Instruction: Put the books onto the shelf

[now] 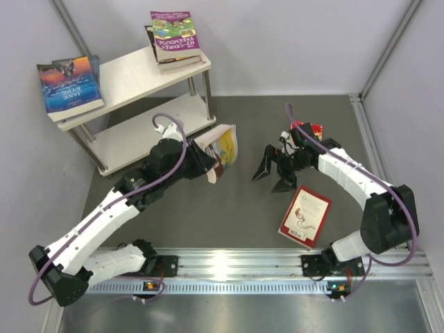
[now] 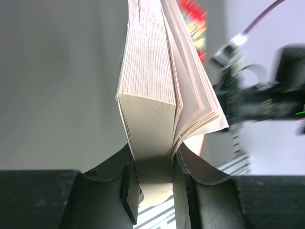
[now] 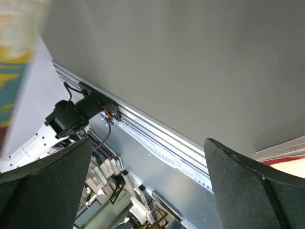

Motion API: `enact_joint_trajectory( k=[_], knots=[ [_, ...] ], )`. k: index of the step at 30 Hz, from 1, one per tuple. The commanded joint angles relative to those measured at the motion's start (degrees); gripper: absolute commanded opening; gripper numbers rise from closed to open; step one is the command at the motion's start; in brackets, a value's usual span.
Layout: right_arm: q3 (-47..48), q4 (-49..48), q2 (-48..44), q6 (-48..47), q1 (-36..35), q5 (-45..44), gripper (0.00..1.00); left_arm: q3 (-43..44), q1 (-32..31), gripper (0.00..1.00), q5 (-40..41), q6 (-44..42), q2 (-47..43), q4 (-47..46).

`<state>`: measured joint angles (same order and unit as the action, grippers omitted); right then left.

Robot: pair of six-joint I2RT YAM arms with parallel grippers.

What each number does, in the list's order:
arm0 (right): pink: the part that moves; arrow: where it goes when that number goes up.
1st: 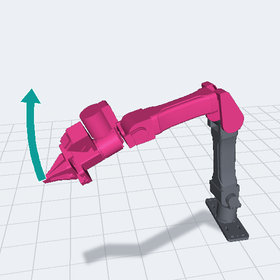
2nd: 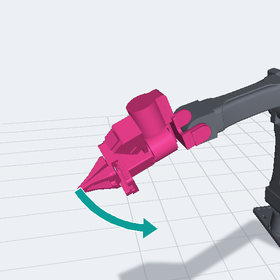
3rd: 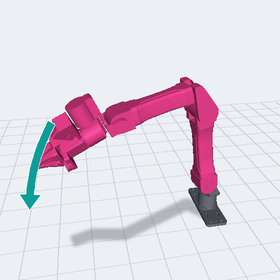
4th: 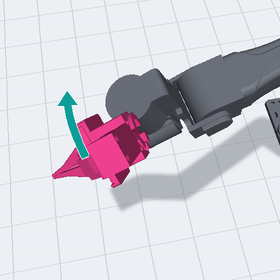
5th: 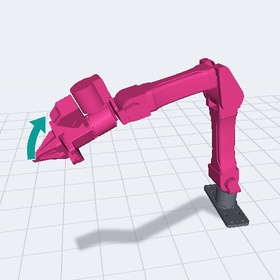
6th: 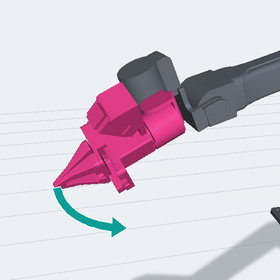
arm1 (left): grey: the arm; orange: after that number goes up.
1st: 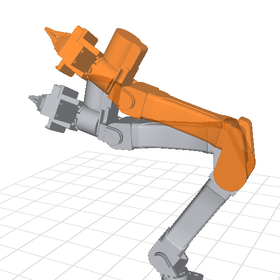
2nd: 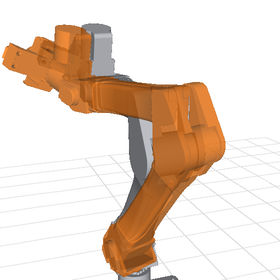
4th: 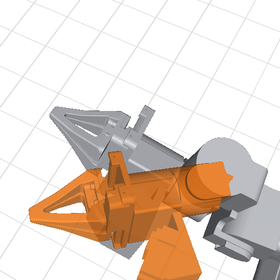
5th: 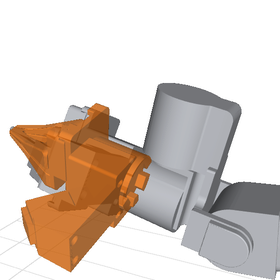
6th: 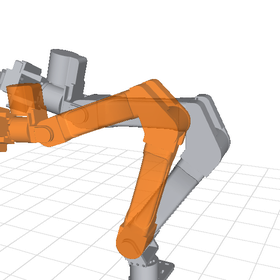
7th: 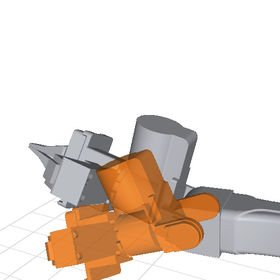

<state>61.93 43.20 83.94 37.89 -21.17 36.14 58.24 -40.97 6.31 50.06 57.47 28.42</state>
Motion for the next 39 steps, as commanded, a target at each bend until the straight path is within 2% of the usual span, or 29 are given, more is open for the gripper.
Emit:
enact_joint_trajectory(
  k=[1,5,10,13,17,25,30,33,34,36,37,38,39],
  knots=[
    [-0.49,-0.31,-3.08,-1.50,0.95,0.42,1.00,10.99,0.37,0.00,3.43,3.02,-1.66,-15.68],
    [-1.37,-0.92,-3.78,-1.50,0.95,1.03,1.00,17.60,0.37,0.00,12.38,2.76,-2.97,-17.52],
    [-2.16,-0.92,-4.66,-1.68,0.95,1.65,1.00,23.75,0.37,0.00,17.68,-2.15,-3.25,-24.81],
    [-2.87,-0.84,-5.10,-2.03,0.95,1.83,1.00,25.08,0.45,0.00,20.93,-5.85,-2.89,-28.42],
    [-3.57,-0.84,-6.15,-2.21,1.04,1.92,1.00,24.90,0.37,0.00,25.59,-11.20,-2.72,-38.08],
    [-4.36,-0.92,-6.33,-2.64,0.95,3.23,1.00,39.39,0.89,0.00,32.53,-25.01,5.80,-35.03],
    [-4.36,-1.01,-5.98,-2.73,0.25,3.76,1.00,58.27,5.54,0.00,35.87,-27.21,17.05,-13.53],
    [-4.28,-1.01,-5.72,-2.73,-0.19,3.85,0.99,55.43,10.63,0.00,36.59,-25.12,16.45,-14.26],
    [-4.28,-1.01,-5.63,-2.73,-0.36,3.85,0.99,53.84,14.30,0.00,35.98,-24.23,14.62,-15.06],
    [-4.36,-1.01,-5.54,-2.82,-0.89,3.76,0.98,49.81,18.71,0.00,34.05,-19.84,12.94,-15.42],
    [-4.45,-1.10,-5.46,-2.82,-1.07,3.76,0.98,49.00,23.17,0.00,33.95,-18.00,11.88,-14.11],
    [-4.63,-1.19,-5.28,-2.73,-1.15,3.76,0.98,48.47,25.57,0.00,33.43,-13.28,11.61,-12.88],
    [-4.89,-1.28,-5.28,-2.82,-1.33,3.85,0.98,47.33,28.03,0.00,30.55,-11.67,11.44,-11.74]
  ],
)
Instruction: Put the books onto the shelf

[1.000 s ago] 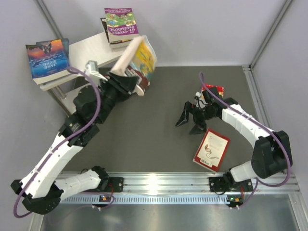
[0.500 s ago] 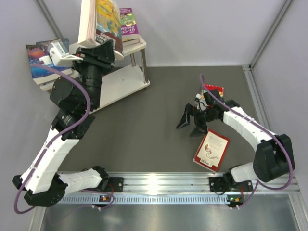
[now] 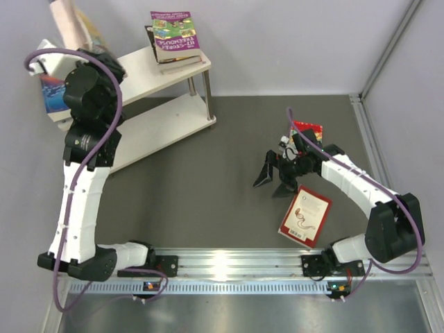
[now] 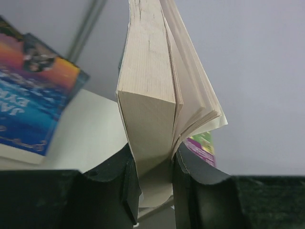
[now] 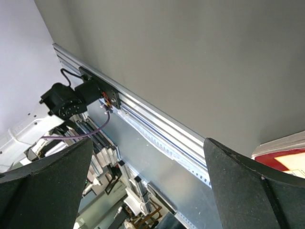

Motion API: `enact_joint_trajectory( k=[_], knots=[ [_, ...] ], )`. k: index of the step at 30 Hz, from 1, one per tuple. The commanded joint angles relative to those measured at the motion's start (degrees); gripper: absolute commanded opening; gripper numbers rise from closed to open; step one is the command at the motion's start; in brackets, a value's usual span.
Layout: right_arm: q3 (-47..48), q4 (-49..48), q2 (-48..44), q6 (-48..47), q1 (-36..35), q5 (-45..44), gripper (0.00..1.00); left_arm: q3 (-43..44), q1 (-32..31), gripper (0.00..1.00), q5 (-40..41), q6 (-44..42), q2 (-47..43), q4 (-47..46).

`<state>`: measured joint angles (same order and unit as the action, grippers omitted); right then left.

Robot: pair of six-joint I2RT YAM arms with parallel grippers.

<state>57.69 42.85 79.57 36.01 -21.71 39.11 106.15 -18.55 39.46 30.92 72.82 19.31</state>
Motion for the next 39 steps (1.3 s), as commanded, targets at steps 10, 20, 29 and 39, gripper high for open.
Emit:
enact_joint_trajectory(
  k=[10,20,29,39],
  knots=[
    [-1.53,-1.98,-0.56,-0.77,-1.22,1.14,0.98,-26.24,34.44,0.00,-27.83,35.66,-13.93,-20.78],
    [-0.92,-2.33,1.02,-0.41,-1.22,0.88,0.98,-36.53,46.67,0.00,-36.73,50.02,-14.02,-35.56],
    [0.67,-2.77,2.34,0.90,-1.22,0.09,0.98,-39.44,48.78,0.00,-43.06,58.56,-9.98,-44.19],
    [-1.26,-6.55,2.34,3.89,-2.10,0.00,0.98,-37.42,48.78,0.00,-41.93,61.63,-8.13,-38.22]
  ],
)
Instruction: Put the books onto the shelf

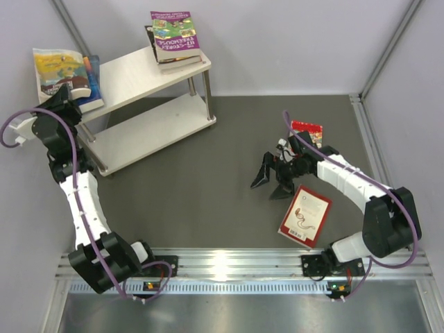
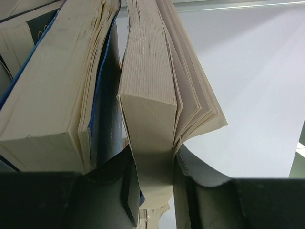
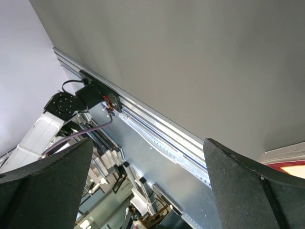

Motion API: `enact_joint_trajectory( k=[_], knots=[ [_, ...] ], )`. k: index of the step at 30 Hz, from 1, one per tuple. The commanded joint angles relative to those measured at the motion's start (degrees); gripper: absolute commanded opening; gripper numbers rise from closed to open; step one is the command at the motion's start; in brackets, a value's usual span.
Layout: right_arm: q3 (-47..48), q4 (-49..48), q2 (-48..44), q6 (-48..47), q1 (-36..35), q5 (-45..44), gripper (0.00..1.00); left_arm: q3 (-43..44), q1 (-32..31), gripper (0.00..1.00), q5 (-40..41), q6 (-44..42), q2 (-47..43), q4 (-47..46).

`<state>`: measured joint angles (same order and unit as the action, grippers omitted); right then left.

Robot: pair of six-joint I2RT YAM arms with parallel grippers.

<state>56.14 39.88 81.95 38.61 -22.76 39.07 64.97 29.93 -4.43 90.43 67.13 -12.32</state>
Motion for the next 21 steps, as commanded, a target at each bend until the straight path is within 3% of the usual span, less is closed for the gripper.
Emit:
enact_joint_trajectory(
  k=[1,6,13,14,16,17,21],
  knots=[
    [-0.06,-3.93,-0.04,1.73,-1.32,0.04,0.98,4.72,0.39,0.00,2.49,2.03,-2.45,-5.19],
    [-0.94,-5.25,-0.13,2.61,-1.84,0.13,0.98,7.71,0.30,0.14,0.12,2.81,-0.60,1.23],
    [-2.35,-6.13,-0.83,2.96,-2.02,-0.05,0.98,8.24,0.39,0.47,-0.67,4.49,-1.04,4.48],
    [-2.61,-6.21,-1.18,3.05,-2.11,-0.05,0.98,8.59,0.39,0.64,-0.85,4.31,-0.78,4.84],
    [-3.40,-6.48,-1.36,3.14,-2.02,0.04,0.98,10.52,0.39,0.78,-1.72,3.61,-0.34,6.85],
    [-3.58,-6.48,-1.62,3.14,-2.02,0.04,0.98,11.22,0.39,0.95,-2.07,3.52,0.19,7.48],
    [-4.63,-6.92,-2.23,3.31,-2.02,0.04,0.98,14.04,0.39,0.99,-4.44,4.75,1.24,8.98]
  ],
)
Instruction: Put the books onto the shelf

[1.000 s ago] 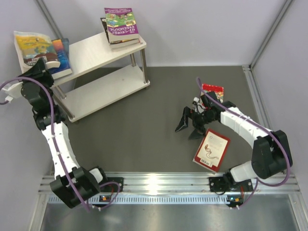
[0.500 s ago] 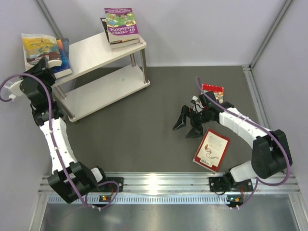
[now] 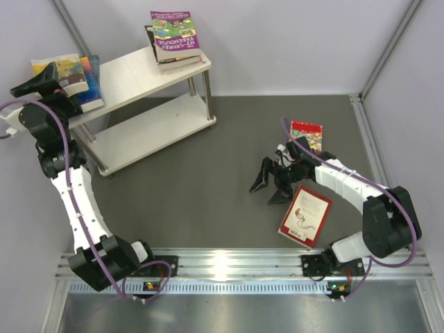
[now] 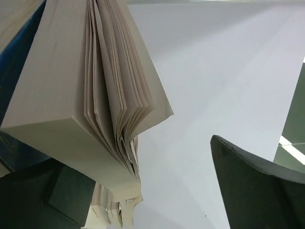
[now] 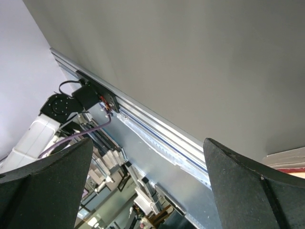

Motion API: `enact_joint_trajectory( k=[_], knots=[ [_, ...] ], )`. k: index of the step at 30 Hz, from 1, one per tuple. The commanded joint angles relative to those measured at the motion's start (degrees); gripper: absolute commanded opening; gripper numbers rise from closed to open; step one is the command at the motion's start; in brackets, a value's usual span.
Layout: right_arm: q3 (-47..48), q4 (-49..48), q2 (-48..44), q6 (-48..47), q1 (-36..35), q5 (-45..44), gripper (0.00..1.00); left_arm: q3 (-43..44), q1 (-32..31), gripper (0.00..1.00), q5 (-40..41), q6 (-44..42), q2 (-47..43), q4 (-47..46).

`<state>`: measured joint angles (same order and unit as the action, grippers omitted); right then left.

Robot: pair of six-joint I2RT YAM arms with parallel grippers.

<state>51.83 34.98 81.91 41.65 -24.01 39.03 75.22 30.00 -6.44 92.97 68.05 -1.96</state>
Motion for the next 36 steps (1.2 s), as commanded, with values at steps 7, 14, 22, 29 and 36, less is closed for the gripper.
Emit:
enact_joint_trajectory(
  k=[7,14,22,29,36],
  knots=[
    [-2.17,-2.81,-3.51,0.80,-0.86,0.09,0.98,9.14,0.32,0.99,-4.90,4.59,0.59,6.76],
    [-4.28,-3.34,-5.62,1.33,-0.86,0.26,0.98,12.84,0.32,0.99,-6.22,5.81,0.33,10.66],
    [-7.88,-3.34,-9.48,1.51,-0.78,0.35,0.98,16.10,0.32,0.99,-4.73,7.31,-0.90,12.23],
    [-11.40,-2.82,-14.14,1.86,-0.86,0.52,0.98,14.96,0.50,0.99,-4.29,8.46,-3.19,14.86],
    [-15.09,-1.67,-19.76,3.17,-0.86,0.00,0.98,10.04,0.59,0.83,-0.60,7.58,-8.89,20.50]
  ],
)
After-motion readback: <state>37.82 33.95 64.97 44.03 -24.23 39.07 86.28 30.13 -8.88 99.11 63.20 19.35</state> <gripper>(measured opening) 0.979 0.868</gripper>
